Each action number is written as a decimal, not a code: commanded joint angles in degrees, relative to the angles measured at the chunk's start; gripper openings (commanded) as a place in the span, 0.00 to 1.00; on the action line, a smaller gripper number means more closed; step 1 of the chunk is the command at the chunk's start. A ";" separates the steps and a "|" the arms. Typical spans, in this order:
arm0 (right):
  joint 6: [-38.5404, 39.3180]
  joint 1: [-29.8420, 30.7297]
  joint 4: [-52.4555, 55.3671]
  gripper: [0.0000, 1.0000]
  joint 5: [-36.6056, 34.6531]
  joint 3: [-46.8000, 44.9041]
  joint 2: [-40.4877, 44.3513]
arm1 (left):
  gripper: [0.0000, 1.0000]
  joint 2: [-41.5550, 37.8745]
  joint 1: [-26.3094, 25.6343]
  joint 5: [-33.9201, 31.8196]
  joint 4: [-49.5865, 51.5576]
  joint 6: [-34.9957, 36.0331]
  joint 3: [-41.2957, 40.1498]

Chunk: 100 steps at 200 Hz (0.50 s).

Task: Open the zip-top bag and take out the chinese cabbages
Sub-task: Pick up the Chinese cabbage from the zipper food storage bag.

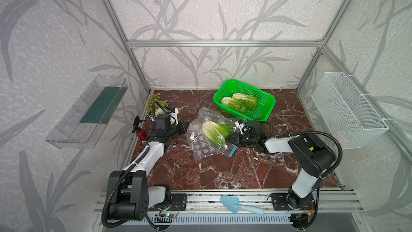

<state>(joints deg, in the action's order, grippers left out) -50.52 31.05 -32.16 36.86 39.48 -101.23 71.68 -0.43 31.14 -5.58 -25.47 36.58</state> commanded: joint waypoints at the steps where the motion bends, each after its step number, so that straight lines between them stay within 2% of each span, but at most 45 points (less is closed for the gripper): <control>1: -0.85 0.21 -3.68 0.32 -1.51 -0.50 0.11 | 0.00 -0.24 -0.19 -0.37 -0.04 0.61 -0.65; 44: -4.50 0.41 -12.68 0.36 -1.15 -0.01 -3.04 | 0.00 0.04 -0.15 0.50 -0.70 0.47 -0.63; 100: -11.73 0.83 -25.06 0.36 -1.26 0.00 -8.00 | 0.00 -0.32 -0.13 1.01 -1.10 0.77 -1.42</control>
<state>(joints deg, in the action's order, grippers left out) -58.04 31.55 -48.01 36.01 39.35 -107.98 71.68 -0.43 31.29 -6.15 -25.47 36.34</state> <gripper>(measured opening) 0.362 0.047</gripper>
